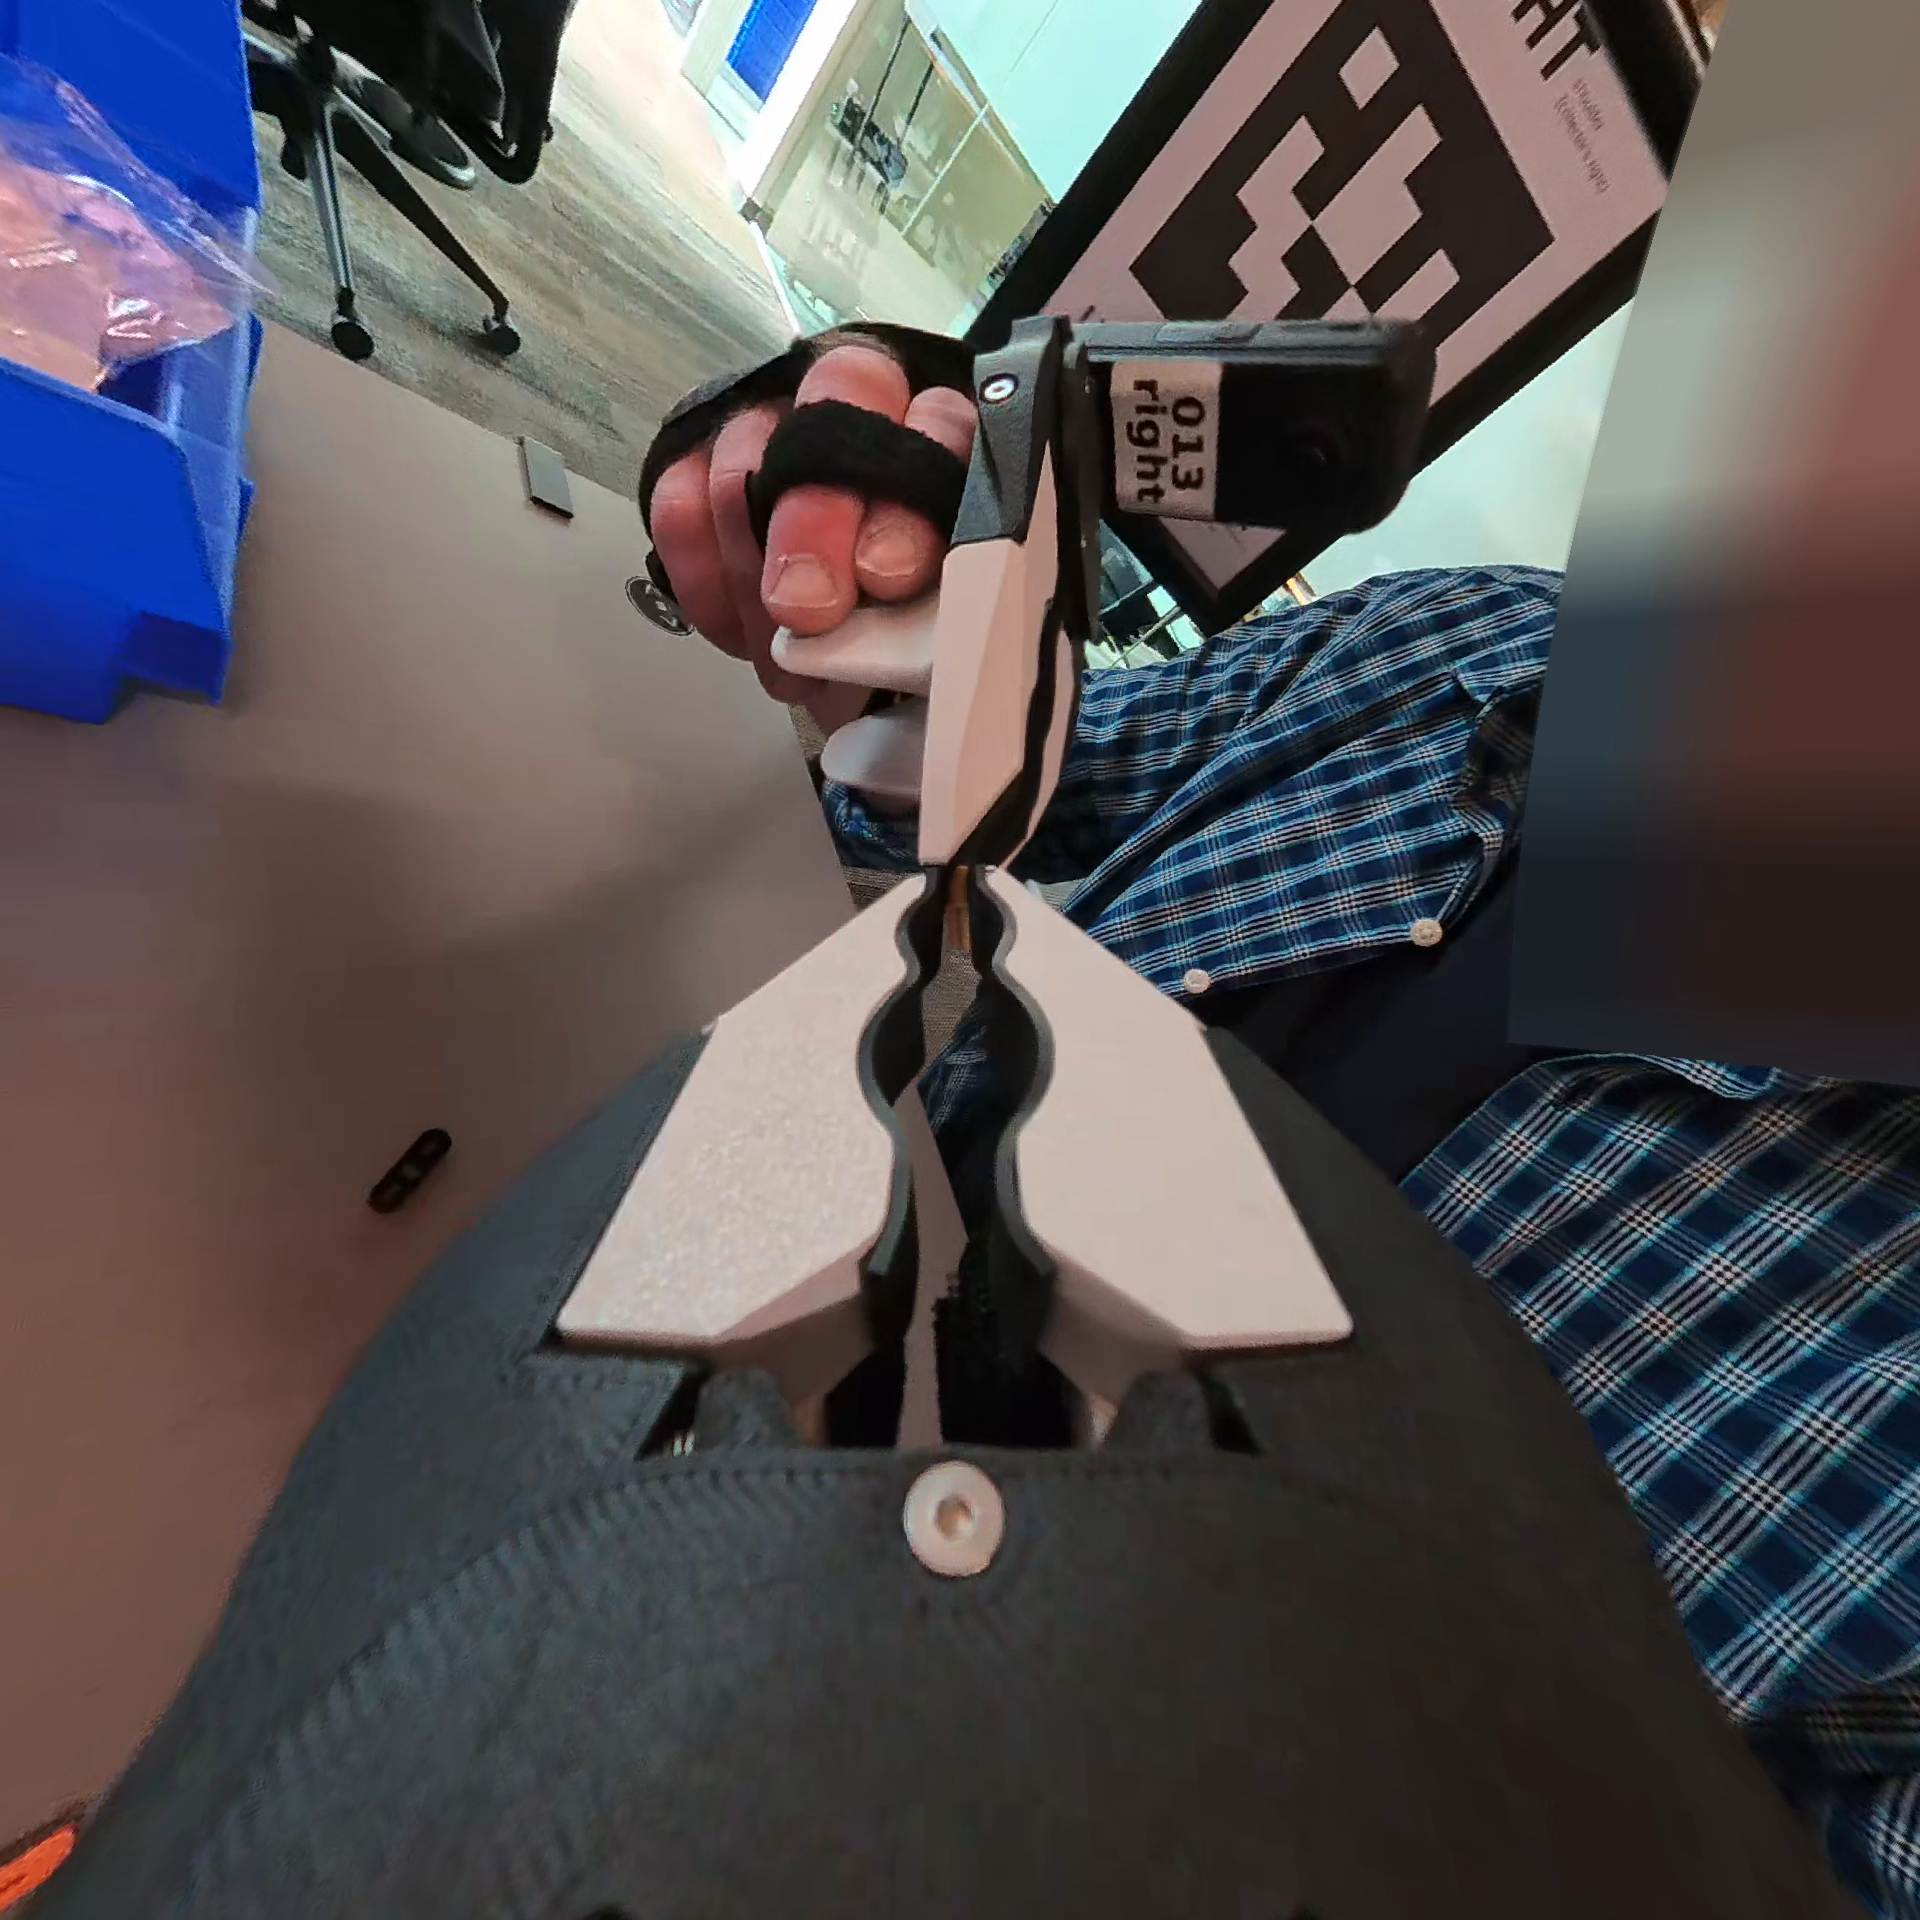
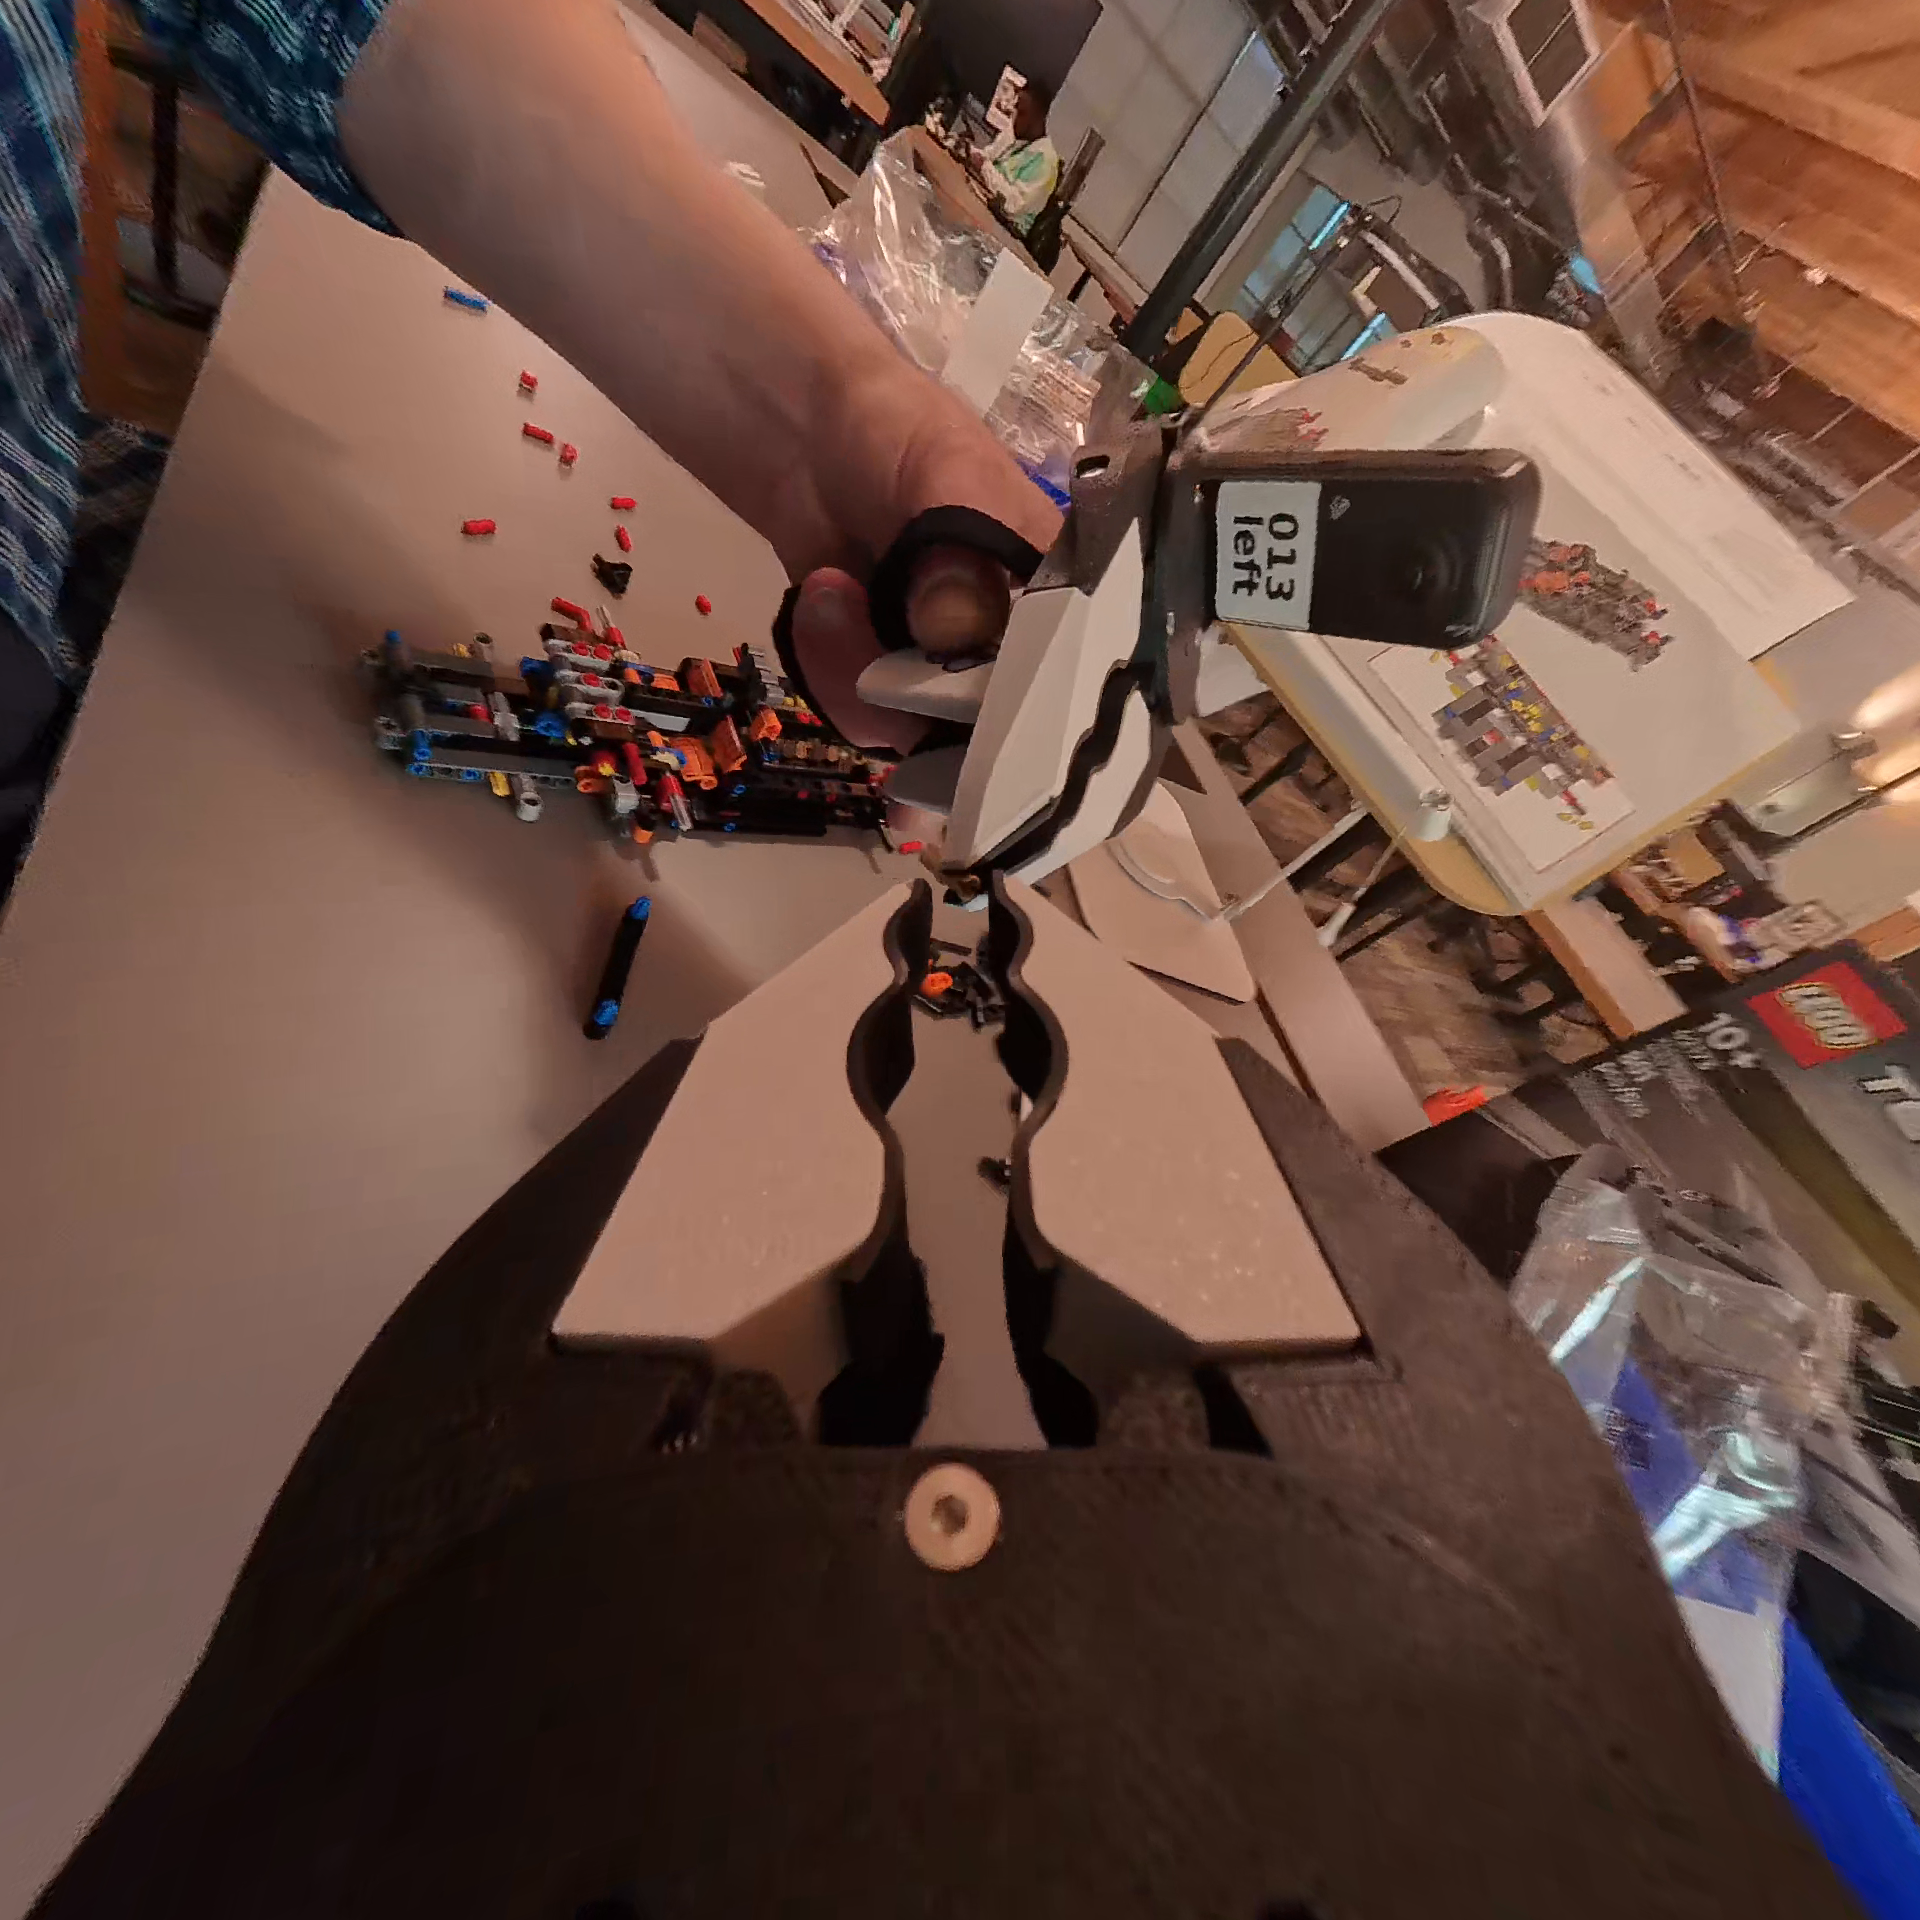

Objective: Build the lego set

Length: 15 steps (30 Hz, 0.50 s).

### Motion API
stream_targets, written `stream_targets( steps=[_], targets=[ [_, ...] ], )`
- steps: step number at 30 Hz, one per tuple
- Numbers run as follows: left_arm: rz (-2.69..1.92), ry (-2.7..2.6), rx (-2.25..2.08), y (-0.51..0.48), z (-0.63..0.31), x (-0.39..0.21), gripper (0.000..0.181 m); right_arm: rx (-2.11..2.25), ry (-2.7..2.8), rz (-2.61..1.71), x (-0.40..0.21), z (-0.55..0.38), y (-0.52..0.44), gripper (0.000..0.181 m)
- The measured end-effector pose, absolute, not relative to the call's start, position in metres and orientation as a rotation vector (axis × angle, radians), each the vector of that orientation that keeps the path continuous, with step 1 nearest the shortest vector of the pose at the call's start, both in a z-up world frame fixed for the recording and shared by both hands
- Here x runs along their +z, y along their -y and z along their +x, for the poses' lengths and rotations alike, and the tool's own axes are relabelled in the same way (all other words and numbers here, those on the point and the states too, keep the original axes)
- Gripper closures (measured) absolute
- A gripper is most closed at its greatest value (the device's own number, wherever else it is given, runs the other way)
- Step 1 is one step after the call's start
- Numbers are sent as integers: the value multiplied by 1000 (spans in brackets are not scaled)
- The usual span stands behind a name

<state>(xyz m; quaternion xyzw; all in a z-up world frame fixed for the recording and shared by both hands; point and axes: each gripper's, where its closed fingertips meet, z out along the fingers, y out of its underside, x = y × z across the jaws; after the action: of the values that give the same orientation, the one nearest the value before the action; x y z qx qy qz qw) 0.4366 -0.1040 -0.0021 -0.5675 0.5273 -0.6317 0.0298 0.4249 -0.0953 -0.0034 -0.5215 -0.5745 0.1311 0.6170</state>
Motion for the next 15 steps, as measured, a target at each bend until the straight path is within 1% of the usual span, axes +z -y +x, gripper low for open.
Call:
stream_targets(
  steps=[10,15],
  targets=[
    [-1768,-1513,-1997,96,443,2,178,254,1222,-1197,1,429,88,175],
    [-1769,-1520,-2027,100,443,0,178,305,1234,-1201,0,429,91,177]
  ],
)
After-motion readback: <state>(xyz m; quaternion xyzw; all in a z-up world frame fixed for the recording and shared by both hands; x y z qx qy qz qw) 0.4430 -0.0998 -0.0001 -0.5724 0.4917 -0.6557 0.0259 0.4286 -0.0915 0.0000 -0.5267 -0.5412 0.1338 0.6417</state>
